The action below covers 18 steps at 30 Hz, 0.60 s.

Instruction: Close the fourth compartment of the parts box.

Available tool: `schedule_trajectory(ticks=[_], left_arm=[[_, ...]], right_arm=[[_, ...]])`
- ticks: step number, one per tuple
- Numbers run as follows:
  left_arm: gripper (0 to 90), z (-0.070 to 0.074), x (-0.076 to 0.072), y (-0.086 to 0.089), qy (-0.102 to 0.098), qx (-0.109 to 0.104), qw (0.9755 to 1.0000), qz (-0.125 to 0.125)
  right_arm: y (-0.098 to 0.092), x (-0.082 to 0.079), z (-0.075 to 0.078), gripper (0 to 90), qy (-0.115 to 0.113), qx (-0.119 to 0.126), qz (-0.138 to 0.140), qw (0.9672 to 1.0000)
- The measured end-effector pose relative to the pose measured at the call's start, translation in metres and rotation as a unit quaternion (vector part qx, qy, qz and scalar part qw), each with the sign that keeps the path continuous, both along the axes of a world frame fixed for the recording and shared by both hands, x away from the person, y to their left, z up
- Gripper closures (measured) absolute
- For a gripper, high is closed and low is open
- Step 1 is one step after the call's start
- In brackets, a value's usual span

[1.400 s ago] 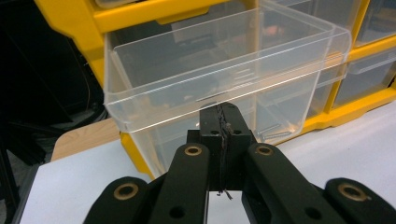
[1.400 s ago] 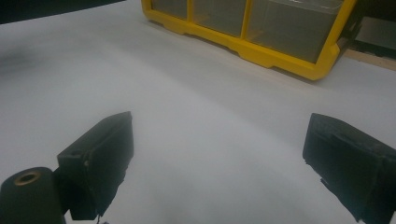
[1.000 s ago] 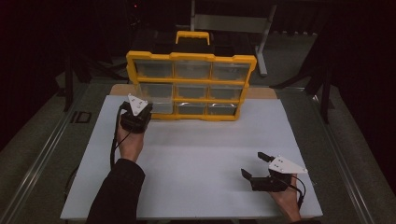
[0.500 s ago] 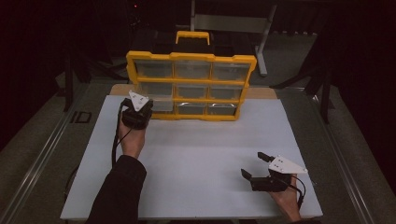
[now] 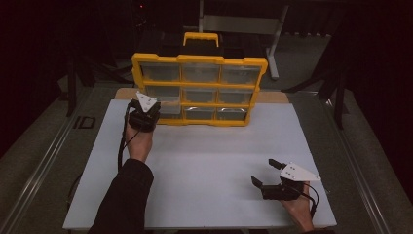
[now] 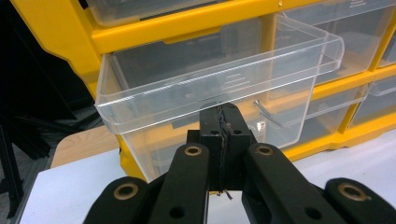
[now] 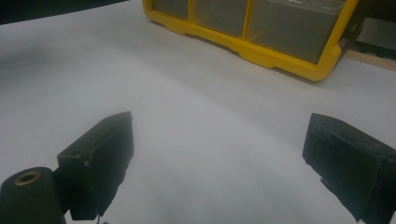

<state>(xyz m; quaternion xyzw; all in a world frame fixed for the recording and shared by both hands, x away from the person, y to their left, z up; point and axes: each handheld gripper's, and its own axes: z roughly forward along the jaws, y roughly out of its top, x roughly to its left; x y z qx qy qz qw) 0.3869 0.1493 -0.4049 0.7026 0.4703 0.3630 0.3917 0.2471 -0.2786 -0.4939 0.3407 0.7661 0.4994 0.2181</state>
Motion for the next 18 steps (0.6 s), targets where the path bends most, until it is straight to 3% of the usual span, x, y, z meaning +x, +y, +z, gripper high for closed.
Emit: schedule_trajectory(ticks=[18], left_arm=[[90.0,0.001,0.012,-0.006,0.004,0.002,1.0000,0.001]], right_arm=[[-0.001,0.000,0.000,8.6,0.002,0.003,0.000,1.0000]])
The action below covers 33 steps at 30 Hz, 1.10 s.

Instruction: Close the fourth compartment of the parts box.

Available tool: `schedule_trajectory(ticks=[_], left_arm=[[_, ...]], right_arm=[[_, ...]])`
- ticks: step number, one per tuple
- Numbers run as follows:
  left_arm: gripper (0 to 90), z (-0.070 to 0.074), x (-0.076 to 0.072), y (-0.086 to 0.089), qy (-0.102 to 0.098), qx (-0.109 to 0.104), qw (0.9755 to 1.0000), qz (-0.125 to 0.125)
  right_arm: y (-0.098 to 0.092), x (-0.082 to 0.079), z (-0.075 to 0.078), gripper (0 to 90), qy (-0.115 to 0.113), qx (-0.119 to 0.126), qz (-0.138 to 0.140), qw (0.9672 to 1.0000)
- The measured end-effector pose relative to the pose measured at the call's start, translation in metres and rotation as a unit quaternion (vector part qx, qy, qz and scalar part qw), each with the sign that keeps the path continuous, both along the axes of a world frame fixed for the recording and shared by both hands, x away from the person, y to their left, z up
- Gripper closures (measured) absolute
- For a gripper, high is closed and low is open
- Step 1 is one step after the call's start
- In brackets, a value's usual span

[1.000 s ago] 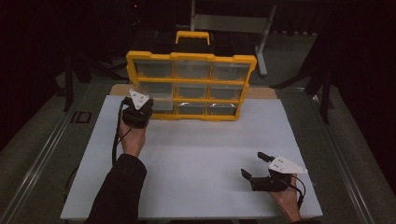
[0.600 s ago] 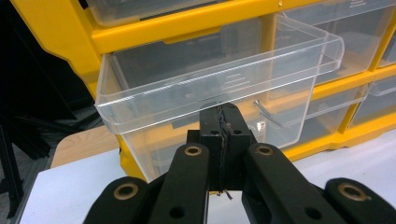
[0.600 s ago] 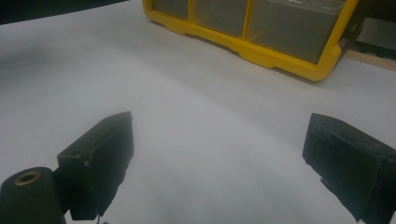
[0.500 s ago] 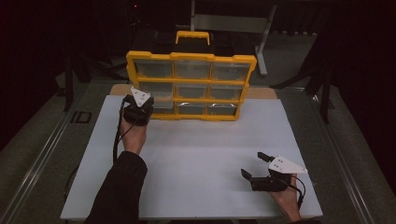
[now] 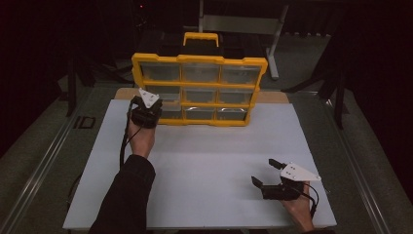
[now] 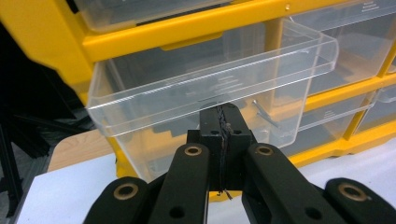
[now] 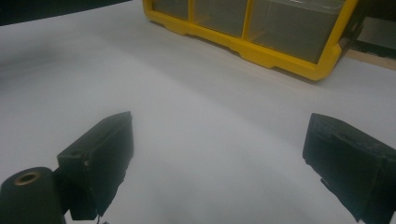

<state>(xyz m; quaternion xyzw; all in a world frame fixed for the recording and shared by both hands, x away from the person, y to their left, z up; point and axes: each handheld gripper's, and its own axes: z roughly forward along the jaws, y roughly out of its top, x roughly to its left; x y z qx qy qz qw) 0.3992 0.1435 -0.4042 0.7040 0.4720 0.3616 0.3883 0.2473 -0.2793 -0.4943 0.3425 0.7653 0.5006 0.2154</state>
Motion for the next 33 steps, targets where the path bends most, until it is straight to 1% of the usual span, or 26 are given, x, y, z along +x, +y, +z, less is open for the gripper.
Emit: schedule_trajectory(ticks=[4,33], left_arm=[[90.0,0.000,0.002,-0.004,0.000,0.002,1.0000,-0.001],[90.0,0.001,0.018,-0.007,0.006,0.005,0.9999,0.012]], right_arm=[[0.000,0.000,0.000,8.6,0.000,0.000,0.000,1.0000],[-0.001,0.001,-0.001,8.6,0.000,0.002,0.000,1.0000]])
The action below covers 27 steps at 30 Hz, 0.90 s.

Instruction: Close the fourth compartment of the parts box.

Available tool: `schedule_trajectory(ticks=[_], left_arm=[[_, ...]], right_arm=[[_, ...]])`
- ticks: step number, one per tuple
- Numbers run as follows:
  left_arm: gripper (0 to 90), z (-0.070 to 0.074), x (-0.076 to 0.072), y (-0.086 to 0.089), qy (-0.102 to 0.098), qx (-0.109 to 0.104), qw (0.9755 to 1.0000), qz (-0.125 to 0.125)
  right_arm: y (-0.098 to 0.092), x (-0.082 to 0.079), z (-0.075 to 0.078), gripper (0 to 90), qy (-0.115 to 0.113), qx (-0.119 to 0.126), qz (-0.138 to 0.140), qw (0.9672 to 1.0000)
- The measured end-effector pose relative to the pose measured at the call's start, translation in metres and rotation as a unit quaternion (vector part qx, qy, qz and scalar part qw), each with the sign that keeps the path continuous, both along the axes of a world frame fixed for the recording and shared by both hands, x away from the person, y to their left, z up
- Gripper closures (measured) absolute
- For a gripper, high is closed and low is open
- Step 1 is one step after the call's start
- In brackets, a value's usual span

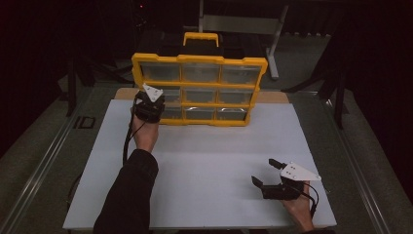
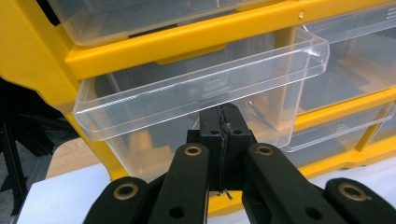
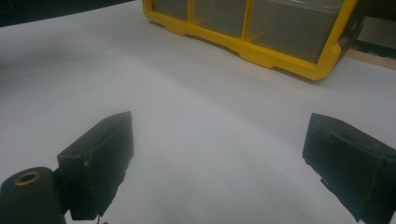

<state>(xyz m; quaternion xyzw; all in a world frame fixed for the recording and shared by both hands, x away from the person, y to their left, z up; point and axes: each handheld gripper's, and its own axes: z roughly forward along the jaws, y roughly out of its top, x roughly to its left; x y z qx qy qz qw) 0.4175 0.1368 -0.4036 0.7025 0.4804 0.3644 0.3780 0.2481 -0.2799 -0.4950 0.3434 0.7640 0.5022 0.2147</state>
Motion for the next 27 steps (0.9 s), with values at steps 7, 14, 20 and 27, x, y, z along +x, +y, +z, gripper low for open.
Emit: schedule_trajectory(ticks=[7,14,20,27], left_arm=[[90.0,0.000,0.002,0.000,0.000,0.000,1.0000,0.002],[90.0,0.000,0.005,-0.001,0.001,0.000,1.0000,0.005],[90.0,0.000,0.008,-0.002,0.002,-0.002,1.0000,0.007],[90.0,0.000,0.010,-0.002,0.004,0.004,0.9999,0.009]], right_arm=[[0.000,0.001,0.000,8.7,0.000,0.001,0.001,1.0000],[-0.001,0.000,0.000,8.6,0.000,0.002,0.001,1.0000],[-0.001,0.001,0.000,8.6,-0.001,0.002,0.000,1.0000],[0.001,0.000,0.000,8.7,0.000,0.002,0.003,1.0000]])
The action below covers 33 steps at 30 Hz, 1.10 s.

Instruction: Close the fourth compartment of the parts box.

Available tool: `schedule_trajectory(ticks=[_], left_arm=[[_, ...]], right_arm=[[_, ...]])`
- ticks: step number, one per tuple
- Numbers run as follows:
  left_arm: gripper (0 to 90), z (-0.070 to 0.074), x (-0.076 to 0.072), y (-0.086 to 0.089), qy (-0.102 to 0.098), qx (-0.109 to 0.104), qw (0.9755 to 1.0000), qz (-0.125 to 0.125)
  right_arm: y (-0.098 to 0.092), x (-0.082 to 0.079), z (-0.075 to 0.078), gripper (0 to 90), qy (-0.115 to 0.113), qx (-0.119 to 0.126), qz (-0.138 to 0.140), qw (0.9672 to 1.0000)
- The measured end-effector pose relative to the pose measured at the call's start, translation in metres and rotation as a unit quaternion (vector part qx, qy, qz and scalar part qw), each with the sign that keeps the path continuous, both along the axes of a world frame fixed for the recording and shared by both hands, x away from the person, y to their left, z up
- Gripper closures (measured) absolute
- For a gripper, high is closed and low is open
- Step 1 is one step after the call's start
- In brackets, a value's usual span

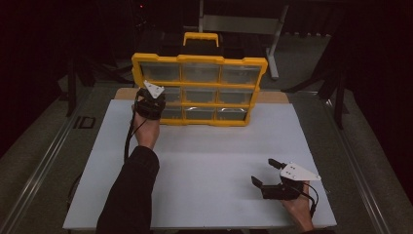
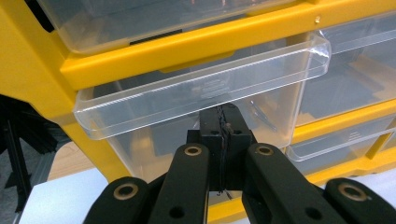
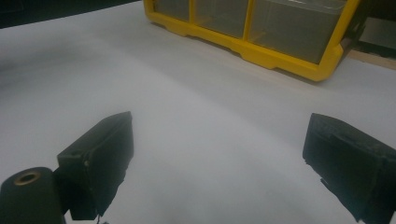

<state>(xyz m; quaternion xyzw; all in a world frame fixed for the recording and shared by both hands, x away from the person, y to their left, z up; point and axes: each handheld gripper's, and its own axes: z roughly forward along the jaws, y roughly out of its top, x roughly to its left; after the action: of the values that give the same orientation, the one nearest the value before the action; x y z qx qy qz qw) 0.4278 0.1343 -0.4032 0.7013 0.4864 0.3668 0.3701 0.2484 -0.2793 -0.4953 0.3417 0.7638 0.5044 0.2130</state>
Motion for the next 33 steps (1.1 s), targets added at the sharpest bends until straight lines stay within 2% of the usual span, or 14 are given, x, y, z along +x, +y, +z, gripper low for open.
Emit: schedule_trajectory(ticks=[33], left_arm=[[89.9,0.002,0.015,-0.004,0.009,0.018,0.9998,0.009]], right_arm=[[0.001,0.000,0.000,8.6,-0.002,0.000,0.002,1.0000]])
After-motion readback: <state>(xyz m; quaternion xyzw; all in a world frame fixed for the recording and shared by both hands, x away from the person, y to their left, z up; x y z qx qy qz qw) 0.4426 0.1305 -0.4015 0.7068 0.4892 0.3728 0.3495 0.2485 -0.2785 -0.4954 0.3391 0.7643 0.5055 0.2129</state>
